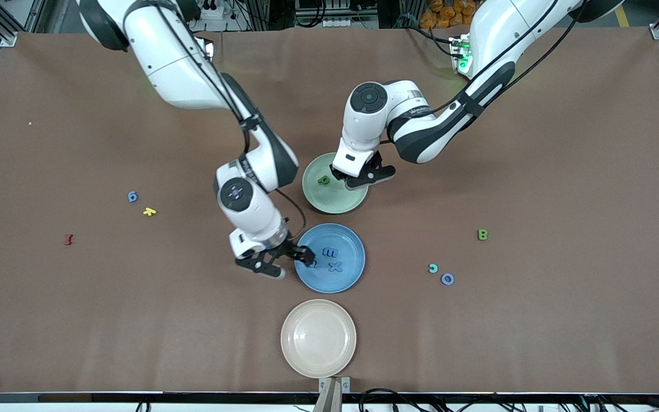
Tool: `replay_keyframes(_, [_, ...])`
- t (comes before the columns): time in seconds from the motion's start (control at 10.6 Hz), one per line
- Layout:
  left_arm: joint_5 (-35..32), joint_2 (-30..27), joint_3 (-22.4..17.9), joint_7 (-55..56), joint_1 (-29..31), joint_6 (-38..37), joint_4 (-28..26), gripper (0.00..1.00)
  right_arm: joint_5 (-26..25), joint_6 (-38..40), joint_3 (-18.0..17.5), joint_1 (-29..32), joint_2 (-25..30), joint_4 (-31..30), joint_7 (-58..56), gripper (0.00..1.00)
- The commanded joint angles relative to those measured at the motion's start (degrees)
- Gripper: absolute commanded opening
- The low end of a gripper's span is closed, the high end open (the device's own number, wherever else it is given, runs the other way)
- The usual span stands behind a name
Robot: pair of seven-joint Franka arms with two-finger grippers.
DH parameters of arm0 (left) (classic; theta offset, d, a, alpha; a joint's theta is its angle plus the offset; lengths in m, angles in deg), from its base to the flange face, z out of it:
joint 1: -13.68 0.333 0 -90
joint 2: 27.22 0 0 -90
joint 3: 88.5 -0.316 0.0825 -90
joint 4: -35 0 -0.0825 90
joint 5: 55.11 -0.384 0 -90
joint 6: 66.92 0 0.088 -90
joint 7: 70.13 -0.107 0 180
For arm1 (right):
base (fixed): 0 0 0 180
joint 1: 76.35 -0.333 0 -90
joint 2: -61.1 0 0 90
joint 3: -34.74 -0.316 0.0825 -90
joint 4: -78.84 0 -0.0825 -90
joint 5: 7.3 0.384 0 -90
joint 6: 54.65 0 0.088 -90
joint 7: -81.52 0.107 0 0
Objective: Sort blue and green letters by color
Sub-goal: 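Release green N on the green plate while the right gripper releases X, then reach the left gripper to green B while the right gripper reaches K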
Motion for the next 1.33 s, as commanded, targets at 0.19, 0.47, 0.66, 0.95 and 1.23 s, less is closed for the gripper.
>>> replay_keyframes(0.19, [0.5, -0.2, -1.7, -0.4, 0.8, -1.9, 0.7, 1.00, -2.1, 7.5, -0.1, 10.6, 7.1, -5.3, -15.8, 1.00])
replay_keyframes(0.47, [0.4, -0.5, -5.8, -5.1, 1.4, -1.9, 0.7, 1.00, -2.1, 8.0, -0.1, 18.8, 16.9, -17.8, -35.6, 1.00])
replay_keyframes(0.66, [0.3, -0.7, -6.4, -10.7, 5.2, -1.9, 0.7, 1.00, -3.6, 11.7, 0.0, 24.0, 20.7, -22.3, -44.5, 1.00])
replay_keyframes(0.95, [0.2, -1.9, -6.3, -18.8, 9.9, -1.9, -0.4, 1.00, -12.7, 11.9, 0.0, 30.6, 24.2, -28.1, -51.6, 1.00])
replay_keyframes(1.23, [0.2, -4.8, -6.0, -29.8, 16.9, -1.9, -4.4, 1.00, -13.0, 10.5, -0.1, 34.8, 28.9, -35.9, -57.6, 1.00])
